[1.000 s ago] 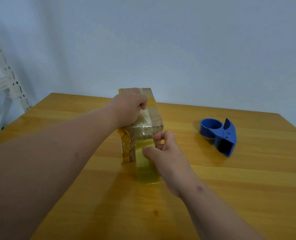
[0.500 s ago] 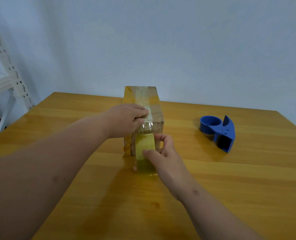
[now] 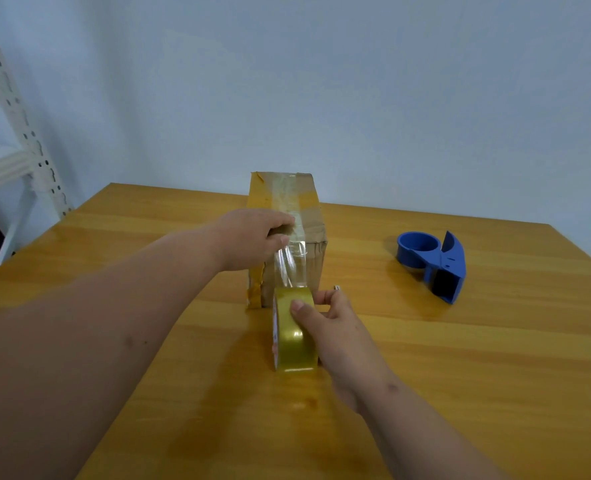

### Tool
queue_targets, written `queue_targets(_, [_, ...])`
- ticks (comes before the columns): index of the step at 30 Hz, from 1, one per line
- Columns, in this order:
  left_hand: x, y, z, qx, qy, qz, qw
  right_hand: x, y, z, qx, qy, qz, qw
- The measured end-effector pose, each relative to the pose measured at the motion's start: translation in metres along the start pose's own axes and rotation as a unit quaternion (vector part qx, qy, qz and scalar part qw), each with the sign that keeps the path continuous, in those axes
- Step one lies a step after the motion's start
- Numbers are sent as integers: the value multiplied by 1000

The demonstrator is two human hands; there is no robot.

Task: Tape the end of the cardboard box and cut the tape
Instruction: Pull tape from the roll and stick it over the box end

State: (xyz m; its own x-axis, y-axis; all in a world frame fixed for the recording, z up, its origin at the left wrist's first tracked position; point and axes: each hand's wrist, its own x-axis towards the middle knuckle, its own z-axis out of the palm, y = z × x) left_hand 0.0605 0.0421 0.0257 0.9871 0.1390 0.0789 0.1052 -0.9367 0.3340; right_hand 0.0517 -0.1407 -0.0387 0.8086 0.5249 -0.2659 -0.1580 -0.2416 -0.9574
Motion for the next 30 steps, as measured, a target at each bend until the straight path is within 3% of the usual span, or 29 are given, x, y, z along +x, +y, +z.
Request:
queue_targets(6, [1,0,-2,-16,5,-13,1000,-8,-7,-6,3,-3,14,1000])
queue_targets(10, [-2,-1,2,-34,3,-16,999,-14,-2,1,-74,28,-13,997])
queue_targets(17, [-8,2,3,-29,-6,7,1000,-16,-2,-17,-90,-23,-39,995])
queue_targets(20, [-9,2,2,-15,-25,19,999,-7,-4,-34,-87,40,-35,995])
queue_targets(23, [-8,2,2,2,-34,27,999,18,5,-55,-280,144,-24,949])
queue_targets(26, [-7,0,2,6,-37,31,999,34,18,-64,-468,149,22,871])
queue_targets(30, [-9,0,2,5,-40,29,999,46,25,-61,-572,149,15,806])
